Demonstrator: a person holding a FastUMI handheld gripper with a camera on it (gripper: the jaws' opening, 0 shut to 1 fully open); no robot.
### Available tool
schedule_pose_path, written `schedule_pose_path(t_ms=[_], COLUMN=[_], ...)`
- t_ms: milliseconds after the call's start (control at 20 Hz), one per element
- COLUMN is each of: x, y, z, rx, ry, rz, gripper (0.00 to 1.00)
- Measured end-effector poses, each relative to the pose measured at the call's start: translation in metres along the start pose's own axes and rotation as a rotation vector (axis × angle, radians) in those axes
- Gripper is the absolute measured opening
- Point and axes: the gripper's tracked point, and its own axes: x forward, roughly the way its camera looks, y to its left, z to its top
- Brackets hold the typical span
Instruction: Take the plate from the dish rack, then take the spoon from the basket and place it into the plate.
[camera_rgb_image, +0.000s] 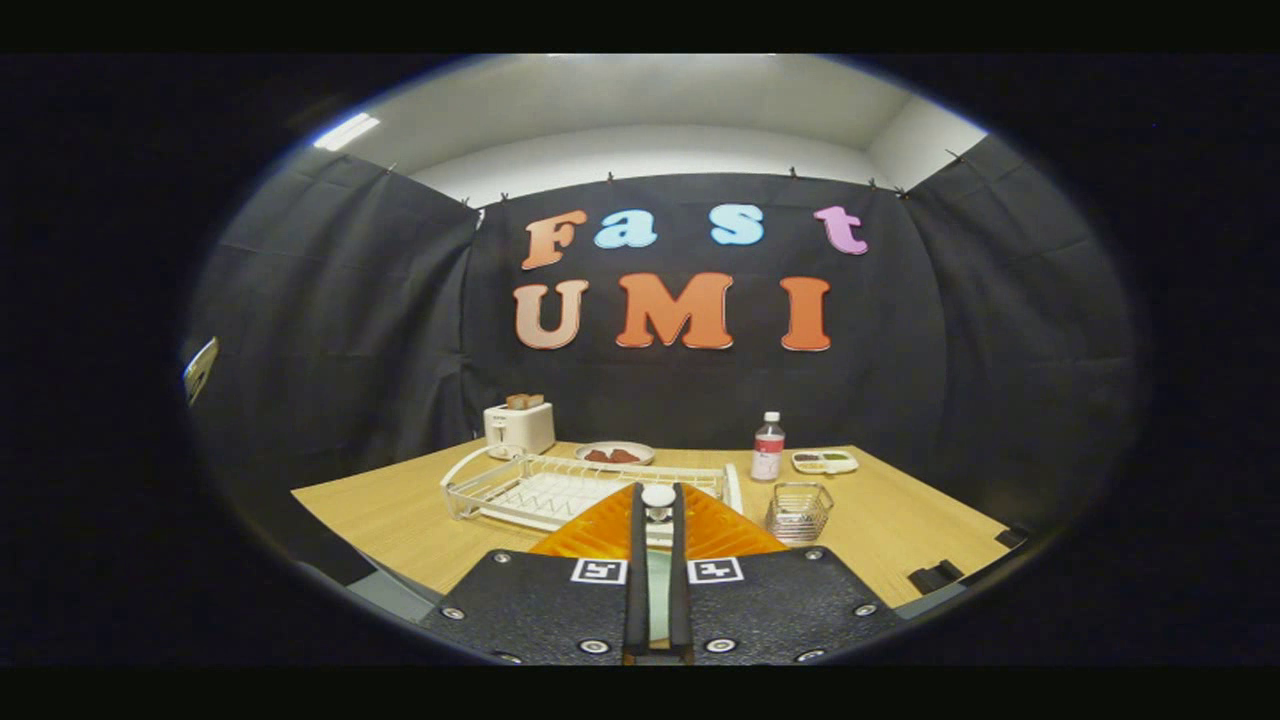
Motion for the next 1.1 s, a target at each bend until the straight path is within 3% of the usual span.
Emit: schedule_pose_path(t_ms=[550,1100], x=[0.018,0.032], y=[0.026,0.035], z=[-0.07,-0.097], rx=[0.021,-0.019], ry=[0.146,0.203], rz=[0.084,0.13], gripper=[0.08,0.1])
